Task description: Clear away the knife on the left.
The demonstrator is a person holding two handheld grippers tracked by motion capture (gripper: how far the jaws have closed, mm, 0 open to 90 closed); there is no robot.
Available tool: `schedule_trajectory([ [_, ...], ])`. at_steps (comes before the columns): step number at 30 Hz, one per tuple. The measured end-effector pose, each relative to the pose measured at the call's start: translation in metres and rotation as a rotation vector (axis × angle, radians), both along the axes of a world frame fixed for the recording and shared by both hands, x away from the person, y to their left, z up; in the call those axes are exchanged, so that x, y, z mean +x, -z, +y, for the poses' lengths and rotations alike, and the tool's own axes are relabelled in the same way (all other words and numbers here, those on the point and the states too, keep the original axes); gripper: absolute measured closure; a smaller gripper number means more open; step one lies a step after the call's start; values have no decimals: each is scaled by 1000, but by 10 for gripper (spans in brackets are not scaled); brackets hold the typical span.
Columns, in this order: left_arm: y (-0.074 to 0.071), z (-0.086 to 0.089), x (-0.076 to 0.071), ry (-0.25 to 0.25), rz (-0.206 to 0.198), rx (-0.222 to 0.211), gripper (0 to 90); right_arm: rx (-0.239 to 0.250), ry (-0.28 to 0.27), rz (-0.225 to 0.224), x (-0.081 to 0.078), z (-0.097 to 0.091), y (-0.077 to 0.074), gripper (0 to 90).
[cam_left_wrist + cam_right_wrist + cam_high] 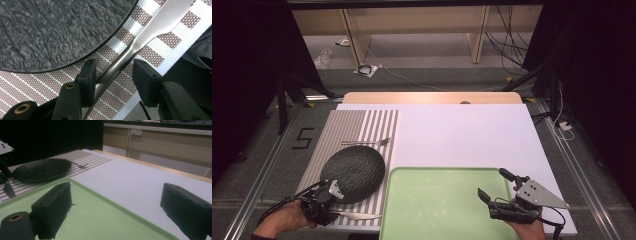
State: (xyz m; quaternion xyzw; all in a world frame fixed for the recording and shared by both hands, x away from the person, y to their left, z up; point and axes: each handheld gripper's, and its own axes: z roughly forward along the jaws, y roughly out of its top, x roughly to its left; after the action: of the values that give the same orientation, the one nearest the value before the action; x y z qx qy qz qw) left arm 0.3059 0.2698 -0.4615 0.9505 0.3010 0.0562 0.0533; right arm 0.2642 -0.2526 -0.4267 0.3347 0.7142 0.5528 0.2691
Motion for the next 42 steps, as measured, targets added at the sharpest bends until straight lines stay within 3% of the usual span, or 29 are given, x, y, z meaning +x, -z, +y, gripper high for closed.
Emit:
schedule_trajectory([
  [7, 0, 0, 3, 8, 23, -11, 571, -3, -2, -1, 1, 1, 1, 109],
  [15, -1, -7, 0, 31, 27, 21, 673, -14, -1, 2, 0, 1, 0, 111],
  [26, 0, -16, -2, 76, 9, 58, 678, -21, -7, 2, 0, 1, 0, 112],
  [36, 0, -18, -2, 100, 24, 55, 730, -24, -10, 3, 1, 2, 1, 117],
  [42, -1, -21, 0, 124, 42, 83, 747, -31, -13, 12, 1, 2, 1, 119],
])
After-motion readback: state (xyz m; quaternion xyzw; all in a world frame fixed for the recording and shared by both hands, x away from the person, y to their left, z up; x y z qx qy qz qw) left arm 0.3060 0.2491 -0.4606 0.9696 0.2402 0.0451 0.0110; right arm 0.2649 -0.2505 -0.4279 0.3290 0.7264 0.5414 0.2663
